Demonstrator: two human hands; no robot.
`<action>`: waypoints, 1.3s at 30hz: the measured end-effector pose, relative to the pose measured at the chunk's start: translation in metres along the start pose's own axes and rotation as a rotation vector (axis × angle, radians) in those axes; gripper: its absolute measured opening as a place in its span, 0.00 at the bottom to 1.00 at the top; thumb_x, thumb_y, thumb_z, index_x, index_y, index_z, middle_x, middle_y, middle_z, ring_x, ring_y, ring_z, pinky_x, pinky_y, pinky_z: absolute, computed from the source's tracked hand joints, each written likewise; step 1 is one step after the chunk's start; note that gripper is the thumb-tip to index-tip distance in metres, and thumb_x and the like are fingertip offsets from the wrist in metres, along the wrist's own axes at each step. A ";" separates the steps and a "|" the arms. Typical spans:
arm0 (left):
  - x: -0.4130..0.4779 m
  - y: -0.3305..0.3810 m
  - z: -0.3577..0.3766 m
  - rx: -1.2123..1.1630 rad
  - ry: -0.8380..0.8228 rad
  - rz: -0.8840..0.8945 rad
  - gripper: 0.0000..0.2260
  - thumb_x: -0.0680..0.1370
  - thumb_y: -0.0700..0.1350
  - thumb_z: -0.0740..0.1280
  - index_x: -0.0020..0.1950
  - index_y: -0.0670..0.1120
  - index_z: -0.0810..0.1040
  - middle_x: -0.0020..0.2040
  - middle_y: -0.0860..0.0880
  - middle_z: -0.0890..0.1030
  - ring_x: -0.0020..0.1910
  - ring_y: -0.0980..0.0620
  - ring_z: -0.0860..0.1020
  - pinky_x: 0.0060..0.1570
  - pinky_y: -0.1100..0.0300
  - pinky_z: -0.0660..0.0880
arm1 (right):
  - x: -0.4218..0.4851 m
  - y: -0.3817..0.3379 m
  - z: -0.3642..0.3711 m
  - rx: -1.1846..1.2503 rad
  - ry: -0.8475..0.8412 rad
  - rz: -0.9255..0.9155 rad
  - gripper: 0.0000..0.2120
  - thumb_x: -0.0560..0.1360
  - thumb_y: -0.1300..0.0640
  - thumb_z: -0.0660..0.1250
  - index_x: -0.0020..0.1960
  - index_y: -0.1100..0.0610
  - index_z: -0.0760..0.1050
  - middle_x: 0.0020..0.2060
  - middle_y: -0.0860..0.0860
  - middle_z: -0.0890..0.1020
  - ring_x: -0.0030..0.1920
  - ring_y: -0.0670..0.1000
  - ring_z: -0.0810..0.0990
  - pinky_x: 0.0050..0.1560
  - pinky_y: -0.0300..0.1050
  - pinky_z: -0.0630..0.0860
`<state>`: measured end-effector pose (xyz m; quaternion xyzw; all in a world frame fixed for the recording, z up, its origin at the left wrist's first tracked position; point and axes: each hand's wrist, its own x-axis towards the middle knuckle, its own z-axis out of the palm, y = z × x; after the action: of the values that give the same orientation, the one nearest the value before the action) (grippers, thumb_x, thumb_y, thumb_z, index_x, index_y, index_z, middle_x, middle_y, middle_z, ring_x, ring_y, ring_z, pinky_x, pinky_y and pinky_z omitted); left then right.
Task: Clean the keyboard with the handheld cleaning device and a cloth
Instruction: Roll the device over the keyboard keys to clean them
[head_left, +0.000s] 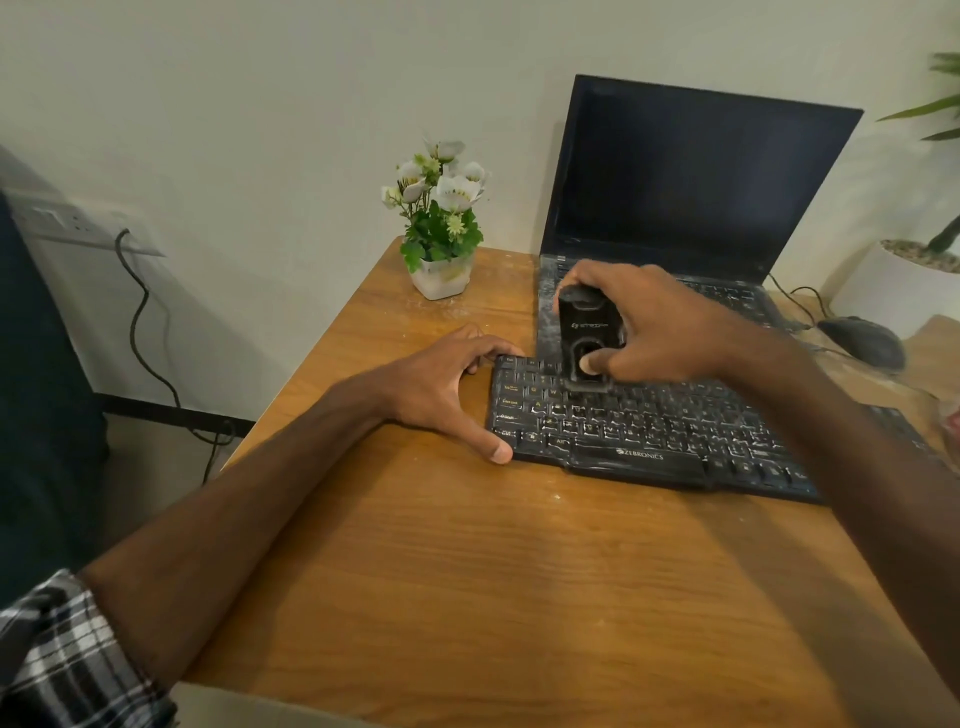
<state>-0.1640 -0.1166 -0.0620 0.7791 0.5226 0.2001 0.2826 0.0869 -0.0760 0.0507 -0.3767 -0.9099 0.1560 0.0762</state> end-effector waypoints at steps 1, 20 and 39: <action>0.000 -0.001 0.000 0.003 0.003 0.003 0.52 0.55 0.71 0.80 0.76 0.62 0.67 0.60 0.61 0.69 0.57 0.63 0.69 0.56 0.63 0.69 | 0.000 0.002 0.005 0.034 0.008 0.003 0.30 0.68 0.64 0.77 0.65 0.52 0.69 0.53 0.48 0.78 0.50 0.47 0.81 0.44 0.44 0.83; 0.000 0.001 0.001 -0.014 -0.007 -0.001 0.53 0.54 0.71 0.79 0.77 0.61 0.66 0.61 0.61 0.67 0.58 0.65 0.68 0.59 0.64 0.69 | -0.026 0.035 -0.009 0.008 -0.009 0.087 0.30 0.68 0.64 0.79 0.64 0.49 0.71 0.53 0.45 0.78 0.50 0.42 0.78 0.42 0.34 0.72; -0.004 0.005 0.001 0.031 -0.005 0.001 0.54 0.55 0.72 0.79 0.78 0.61 0.65 0.61 0.61 0.67 0.59 0.67 0.67 0.60 0.64 0.68 | -0.030 0.035 0.002 0.178 0.042 0.072 0.28 0.69 0.65 0.78 0.63 0.48 0.71 0.53 0.45 0.79 0.51 0.46 0.81 0.44 0.43 0.83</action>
<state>-0.1618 -0.1217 -0.0597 0.7842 0.5244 0.1902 0.2717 0.1304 -0.0741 0.0362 -0.4042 -0.8765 0.2311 0.1228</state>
